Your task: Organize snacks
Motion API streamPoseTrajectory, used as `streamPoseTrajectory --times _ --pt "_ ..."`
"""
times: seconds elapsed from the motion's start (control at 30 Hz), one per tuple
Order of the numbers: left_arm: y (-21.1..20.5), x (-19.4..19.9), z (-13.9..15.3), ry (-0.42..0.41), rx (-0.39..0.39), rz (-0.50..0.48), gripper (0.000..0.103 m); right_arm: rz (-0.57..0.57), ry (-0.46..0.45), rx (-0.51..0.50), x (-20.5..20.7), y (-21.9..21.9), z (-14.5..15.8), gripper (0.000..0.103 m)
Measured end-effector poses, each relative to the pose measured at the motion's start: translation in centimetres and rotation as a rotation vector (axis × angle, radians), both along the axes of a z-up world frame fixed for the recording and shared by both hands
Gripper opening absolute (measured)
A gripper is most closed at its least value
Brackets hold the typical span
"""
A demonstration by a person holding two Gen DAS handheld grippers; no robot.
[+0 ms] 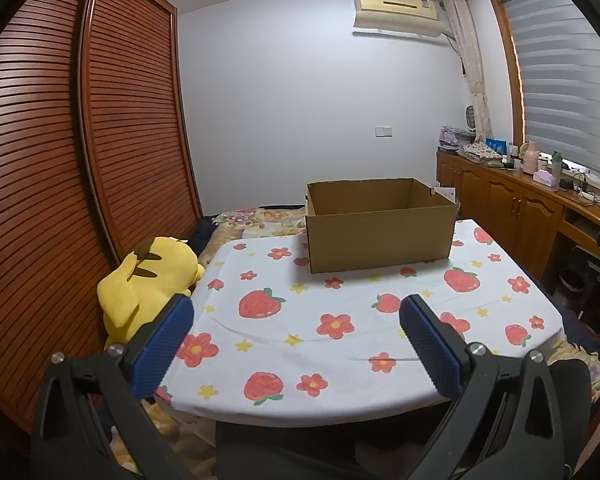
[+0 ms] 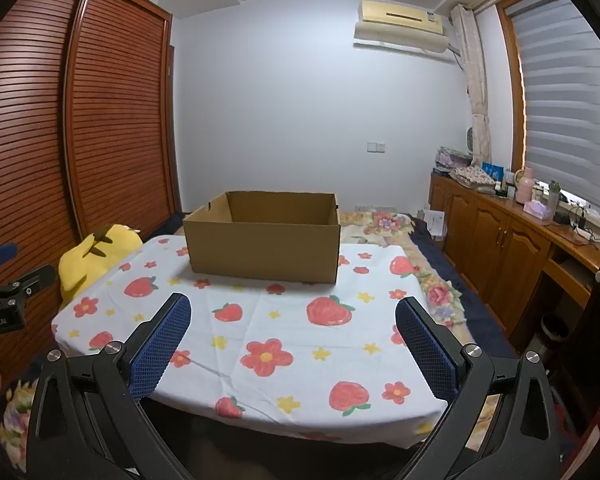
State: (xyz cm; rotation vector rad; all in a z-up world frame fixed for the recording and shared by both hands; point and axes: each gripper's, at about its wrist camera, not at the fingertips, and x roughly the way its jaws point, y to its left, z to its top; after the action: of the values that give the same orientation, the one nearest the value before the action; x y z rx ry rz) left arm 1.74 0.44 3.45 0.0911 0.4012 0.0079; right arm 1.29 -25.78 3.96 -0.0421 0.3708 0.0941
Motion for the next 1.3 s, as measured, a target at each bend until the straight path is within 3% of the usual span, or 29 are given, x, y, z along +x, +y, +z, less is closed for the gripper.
streamPoseTrajectory --times 1.3 --pt "0.01 -0.56 0.42 -0.016 -0.001 -0.002 0.103 0.004 -0.004 -0.003 -0.13 0.79 0.66 0.103"
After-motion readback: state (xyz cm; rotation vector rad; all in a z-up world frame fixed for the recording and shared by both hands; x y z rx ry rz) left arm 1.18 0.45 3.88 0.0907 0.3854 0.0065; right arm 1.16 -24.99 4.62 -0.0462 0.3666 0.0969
